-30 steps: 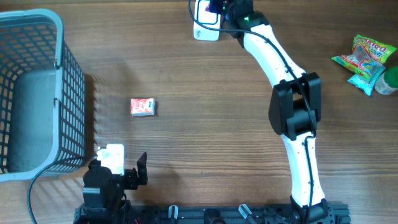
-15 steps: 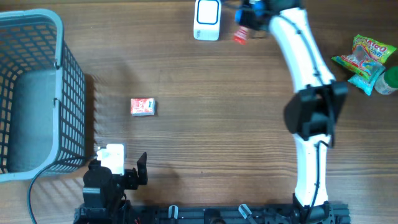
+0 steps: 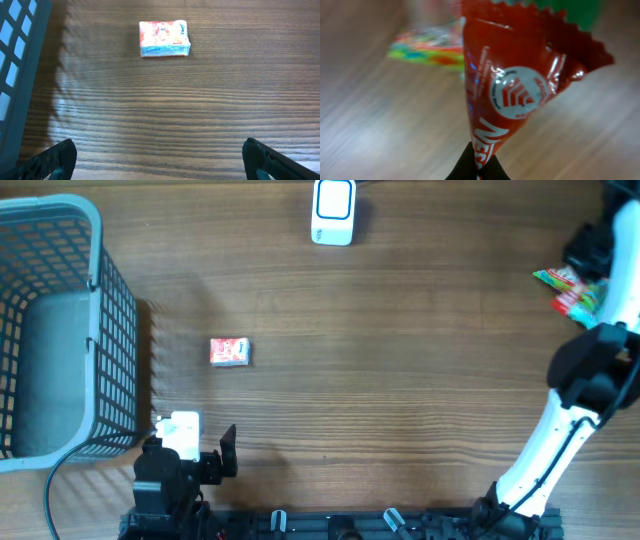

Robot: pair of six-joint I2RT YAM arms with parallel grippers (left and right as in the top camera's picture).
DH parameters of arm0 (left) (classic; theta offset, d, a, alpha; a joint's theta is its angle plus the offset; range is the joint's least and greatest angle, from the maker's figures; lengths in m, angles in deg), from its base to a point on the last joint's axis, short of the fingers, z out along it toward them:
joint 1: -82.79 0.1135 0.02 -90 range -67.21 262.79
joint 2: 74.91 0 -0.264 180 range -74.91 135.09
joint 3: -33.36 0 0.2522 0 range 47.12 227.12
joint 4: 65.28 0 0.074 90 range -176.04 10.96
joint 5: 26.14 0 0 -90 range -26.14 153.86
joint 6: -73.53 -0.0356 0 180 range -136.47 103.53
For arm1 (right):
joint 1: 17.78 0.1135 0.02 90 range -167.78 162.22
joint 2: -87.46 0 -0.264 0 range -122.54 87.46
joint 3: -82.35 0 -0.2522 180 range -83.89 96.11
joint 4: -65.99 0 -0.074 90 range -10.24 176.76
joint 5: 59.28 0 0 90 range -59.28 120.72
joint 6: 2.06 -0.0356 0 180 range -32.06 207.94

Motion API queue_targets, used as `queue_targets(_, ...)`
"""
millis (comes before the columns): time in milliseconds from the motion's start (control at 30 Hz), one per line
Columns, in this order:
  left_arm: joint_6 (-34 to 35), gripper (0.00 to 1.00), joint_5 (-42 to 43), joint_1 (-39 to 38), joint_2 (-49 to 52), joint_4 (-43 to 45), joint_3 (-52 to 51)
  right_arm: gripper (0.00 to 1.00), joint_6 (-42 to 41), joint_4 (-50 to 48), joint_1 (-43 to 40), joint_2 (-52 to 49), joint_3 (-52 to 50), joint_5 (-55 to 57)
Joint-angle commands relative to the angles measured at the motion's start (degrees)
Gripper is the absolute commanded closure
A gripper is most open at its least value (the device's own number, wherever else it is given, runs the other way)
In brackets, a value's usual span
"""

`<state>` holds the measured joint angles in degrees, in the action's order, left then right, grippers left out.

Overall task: Scan the item barcode
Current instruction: 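Carry the Nescafe stick right and drop it at the right edge, then swing the right gripper left and grasp the small red box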

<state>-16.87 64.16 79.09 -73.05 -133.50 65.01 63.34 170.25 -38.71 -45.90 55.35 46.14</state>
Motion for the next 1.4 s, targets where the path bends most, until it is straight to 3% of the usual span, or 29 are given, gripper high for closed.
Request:
queue_targets(0,-0.85,0.0,-0.15,-0.11,-0.24,0.11,-0.11,0.96,-2.62,1.66,-5.05,1.22,0.85,3.91)
queue_targets(200,-0.85,0.0,-0.15,-0.11,-0.24,0.11,-0.11,0.96,-8.22,0.7,-12.68,1.22,-0.55,2.34)
queue_targets(267,-0.85,0.0,-0.15,-0.09,-0.24,0.13,-0.11,0.96,-5.9,-0.63,-14.08,1.22,-0.96,2.82)
queue_targets(400,-0.85,0.0,-0.15,-0.11,-0.24,0.11,-0.11,0.96,-8.74,-4.11,-16.74,1.2,-2.16,1.25)
queue_targets(633,-0.85,0.0,-0.15,-0.11,-0.24,0.13,-0.11,0.96,-8.35,-12.81,-19.23,1.16,-15.1,1.25)
queue_targets(667,-0.85,0.0,-0.15,-0.11,-0.24,0.13,-0.11,0.68,-7.58,-14.1,-19.28,1.16,-16.61,1.27)
queue_targets(767,-0.85,0.0,-0.15,-0.11,-0.24,0.11,-0.11,0.01,-2.93,-15.47,-19.26,1.9,-15.67,1.27)
queue_targets(900,-0.85,0.0,-0.15,-0.11,-0.24,0.13,-0.11,0.0,-2.38,-15.52,-18.12,9.64,-12.41,-2.64)
queue_targets(1033,-0.85,0.0,-0.15,-0.11,-0.24,0.11,-0.11,0.0,-2.32,-14.03,-12.72,19.65,-12.35,-22.99)
queue_targets(1133,-0.85,0.0,-0.17,-0.09,-0.24,0.13,-0.11,0.0,-2.32,-11.85,-4.33,22.05,-12.35,-25.86)
queue_targets(1367,-0.85,0.0,-0.15,-0.11,-0.24,0.13,-0.11,0.0,0.55,-14.95,27.08,19.12,-14.56,-25.88)
